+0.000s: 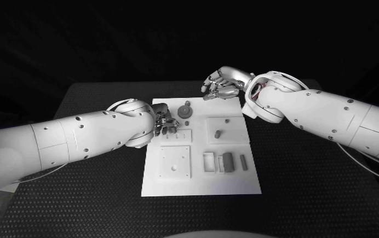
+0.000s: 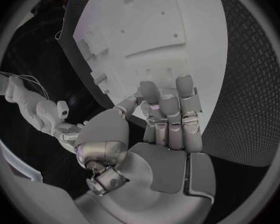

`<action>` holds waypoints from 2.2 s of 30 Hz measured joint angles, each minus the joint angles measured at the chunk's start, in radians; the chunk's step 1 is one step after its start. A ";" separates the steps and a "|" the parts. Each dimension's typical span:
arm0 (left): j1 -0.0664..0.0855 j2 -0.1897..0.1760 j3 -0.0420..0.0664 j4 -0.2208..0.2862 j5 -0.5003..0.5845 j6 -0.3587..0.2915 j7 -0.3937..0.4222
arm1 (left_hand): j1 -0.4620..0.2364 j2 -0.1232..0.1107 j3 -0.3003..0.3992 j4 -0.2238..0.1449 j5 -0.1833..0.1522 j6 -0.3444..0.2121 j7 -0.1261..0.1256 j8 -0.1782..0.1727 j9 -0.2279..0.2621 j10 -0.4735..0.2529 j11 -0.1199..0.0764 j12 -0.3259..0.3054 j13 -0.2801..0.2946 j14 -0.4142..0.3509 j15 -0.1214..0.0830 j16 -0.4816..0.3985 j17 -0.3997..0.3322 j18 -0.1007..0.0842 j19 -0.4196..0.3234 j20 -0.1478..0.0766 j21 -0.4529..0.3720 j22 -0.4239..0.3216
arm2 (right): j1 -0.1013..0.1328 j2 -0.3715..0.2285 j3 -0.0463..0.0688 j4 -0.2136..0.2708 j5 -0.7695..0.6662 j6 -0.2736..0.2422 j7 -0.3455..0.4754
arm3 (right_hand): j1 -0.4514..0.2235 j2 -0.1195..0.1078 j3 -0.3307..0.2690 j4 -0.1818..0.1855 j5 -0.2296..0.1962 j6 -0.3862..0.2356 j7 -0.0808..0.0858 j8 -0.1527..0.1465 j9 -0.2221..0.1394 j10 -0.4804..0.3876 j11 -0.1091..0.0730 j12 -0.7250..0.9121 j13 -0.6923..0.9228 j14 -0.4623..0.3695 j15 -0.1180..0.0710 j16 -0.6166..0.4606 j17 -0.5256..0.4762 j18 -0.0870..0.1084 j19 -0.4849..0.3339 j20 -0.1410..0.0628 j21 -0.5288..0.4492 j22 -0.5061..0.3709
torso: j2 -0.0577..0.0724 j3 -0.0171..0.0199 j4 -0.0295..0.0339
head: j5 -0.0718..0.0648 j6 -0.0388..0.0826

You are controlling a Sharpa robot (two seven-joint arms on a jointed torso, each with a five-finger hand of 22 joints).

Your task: Assemble the parts on the task board

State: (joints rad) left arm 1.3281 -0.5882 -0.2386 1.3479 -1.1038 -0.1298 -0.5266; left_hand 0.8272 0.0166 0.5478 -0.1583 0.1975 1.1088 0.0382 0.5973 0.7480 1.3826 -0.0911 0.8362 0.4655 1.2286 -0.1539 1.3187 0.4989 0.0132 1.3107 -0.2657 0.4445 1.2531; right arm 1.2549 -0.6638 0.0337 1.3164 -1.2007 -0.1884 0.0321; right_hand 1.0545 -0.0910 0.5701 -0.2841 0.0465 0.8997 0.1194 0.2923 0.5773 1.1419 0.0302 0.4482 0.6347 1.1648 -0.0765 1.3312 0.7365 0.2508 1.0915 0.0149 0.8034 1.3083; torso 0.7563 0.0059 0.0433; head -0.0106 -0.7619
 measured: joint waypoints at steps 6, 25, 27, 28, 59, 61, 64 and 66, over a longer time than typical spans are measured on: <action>-0.012 -0.006 0.000 0.007 -0.074 -0.023 0.011 | 0.005 -0.008 0.004 0.001 -0.003 0.000 0.000 0.000 -0.001 0.000 0.000 0.000 -0.001 0.000 0.000 0.000 -0.002 0.000 0.001 0.001 -0.004 0.000 | -0.002 -0.004 0.000 0.001 0.001 0.002 -0.001 | 0.000 0.000 -0.003 0.003 0.000 0.000 0.000 0.000 0.000 0.000 0.000 0.000 -0.001 0.000 0.000 0.000 0.000 0.004 -0.003 0.003 0.000 0.000 | 0.000 0.0004 0.0001 | 0.000 0.000; -0.045 -0.020 0.000 0.026 -0.254 -0.073 0.045 | 0.013 -0.025 0.023 0.004 -0.009 0.000 0.000 -0.006 -0.001 0.000 0.000 0.000 -0.005 -0.004 0.003 0.000 -0.007 0.000 0.001 0.002 -0.008 0.000 | -0.005 -0.012 0.000 0.003 0.003 0.006 -0.003 | -0.004 -0.004 -0.006 0.006 0.000 0.000 0.000 0.000 0.000 0.000 0.000 0.000 -0.003 -0.003 0.003 0.000 0.000 0.004 -0.003 0.003 -0.004 0.000 | 0.000 -0.0005 0.0007 | -0.001 -0.002; -0.047 -0.020 0.000 0.026 -0.260 -0.078 0.048 | 0.013 -0.025 0.023 0.004 -0.009 0.000 0.000 -0.006 -0.001 0.000 0.000 0.000 -0.005 -0.004 0.003 0.000 -0.009 0.000 0.001 0.002 -0.008 0.000 | -0.005 -0.012 0.000 0.003 0.003 0.006 -0.003 | -0.004 -0.004 -0.006 0.006 0.000 0.000 0.000 0.000 0.000 0.000 0.000 0.000 -0.003 -0.003 0.003 0.000 -0.001 0.004 -0.003 0.003 -0.004 0.000 | 0.000 -0.0007 0.0007 | -0.001 -0.002; -0.047 -0.020 0.000 0.026 -0.263 -0.080 0.049 | 0.013 -0.025 0.024 0.004 -0.009 0.000 0.000 -0.006 -0.001 0.000 0.000 0.000 -0.005 -0.003 0.003 0.000 -0.009 0.000 0.001 0.002 -0.008 0.000 | -0.005 -0.012 0.000 0.003 0.003 0.006 -0.003 | -0.004 -0.004 -0.006 0.006 0.000 0.000 0.000 0.000 0.000 0.000 0.000 0.000 -0.003 -0.003 0.003 0.000 -0.001 0.004 -0.003 0.004 -0.004 0.000 | 0.000 -0.0007 0.0007 | -0.001 -0.002; -0.072 -0.013 0.000 0.010 -0.414 -0.113 0.069 | 0.018 -0.045 0.039 0.014 -0.017 0.000 0.000 -0.006 -0.003 0.000 0.000 0.000 -0.009 -0.004 0.003 0.000 -0.015 0.000 -0.001 0.004 -0.015 0.000 | -0.008 -0.016 0.000 0.004 0.008 0.011 -0.006 | -0.016 -0.008 -0.006 0.017 0.000 -0.002 0.002 -0.004 0.000 0.000 0.000 -0.004 -0.006 -0.003 0.004 0.000 -0.001 -0.003 -0.003 0.004 -0.004 0.000 | 0.000 -0.0005 -0.0001 | -0.003 -0.002; -0.073 -0.014 0.000 0.009 -0.419 -0.113 0.069 | 0.017 -0.046 0.041 0.011 -0.017 0.000 0.000 -0.006 -0.003 0.000 0.000 0.000 -0.009 -0.004 0.003 0.000 -0.015 0.000 -0.001 0.004 -0.018 0.000 | -0.008 -0.016 0.000 0.004 0.008 0.011 -0.006 | -0.019 -0.005 -0.006 0.017 0.000 -0.002 0.002 -0.004 0.000 0.000 0.000 -0.004 -0.006 -0.003 0.004 0.000 -0.001 -0.003 -0.003 0.004 -0.004 0.000 | 0.000 -0.0005 -0.0001 | -0.003 -0.002; -0.073 -0.015 0.000 0.008 -0.424 -0.113 0.070 | 0.018 -0.049 0.044 0.014 -0.017 0.000 0.000 -0.010 -0.003 0.000 0.000 0.000 -0.010 -0.004 0.003 0.000 -0.016 0.000 0.000 0.003 -0.021 0.000 | -0.009 -0.016 0.000 0.004 0.009 0.011 -0.006 | -0.020 -0.004 -0.006 0.017 0.000 -0.002 0.002 -0.004 0.000 0.000 0.000 -0.004 -0.006 -0.003 0.004 0.000 -0.001 -0.003 -0.003 0.004 -0.004 0.000 | 0.000 -0.0005 -0.0001 | -0.004 -0.002; -0.073 -0.015 0.000 0.008 -0.427 -0.112 0.070 | 0.020 -0.051 0.046 0.011 -0.017 0.000 0.000 -0.010 -0.003 0.000 0.000 0.000 -0.010 -0.004 0.003 0.000 -0.017 0.000 0.003 0.003 -0.021 0.000 | -0.009 -0.016 0.000 0.004 0.009 0.012 -0.006 | -0.020 -0.004 -0.006 0.017 0.000 -0.002 0.002 -0.004 0.000 0.000 0.000 -0.004 -0.006 -0.003 0.004 0.000 -0.001 -0.004 -0.003 0.004 -0.004 0.000 | 0.000 -0.0004 -0.0001 | -0.004 -0.002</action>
State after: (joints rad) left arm 1.2552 -0.6031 -0.2387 1.3554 -1.5307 -0.2419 -0.4567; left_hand 0.8472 -0.0347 0.5943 -0.1468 0.1807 1.1090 0.0384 0.5876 0.7449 1.3825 -0.0910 0.8362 0.4557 1.2250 -0.1506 1.3187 0.4821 0.0133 1.3135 -0.2624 0.4231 1.2532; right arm 1.2461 -0.6803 0.0338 1.3202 -1.1919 -0.1768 0.0259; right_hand 1.0346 -0.0948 0.5644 -0.2674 0.0465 0.8979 0.1213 0.2881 0.5772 1.1419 0.0302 0.4443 0.6288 1.1617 -0.0727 1.3312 0.7360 0.2473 1.0881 0.0184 0.7998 1.3083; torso 0.7568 0.0056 0.0432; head -0.0146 -0.7644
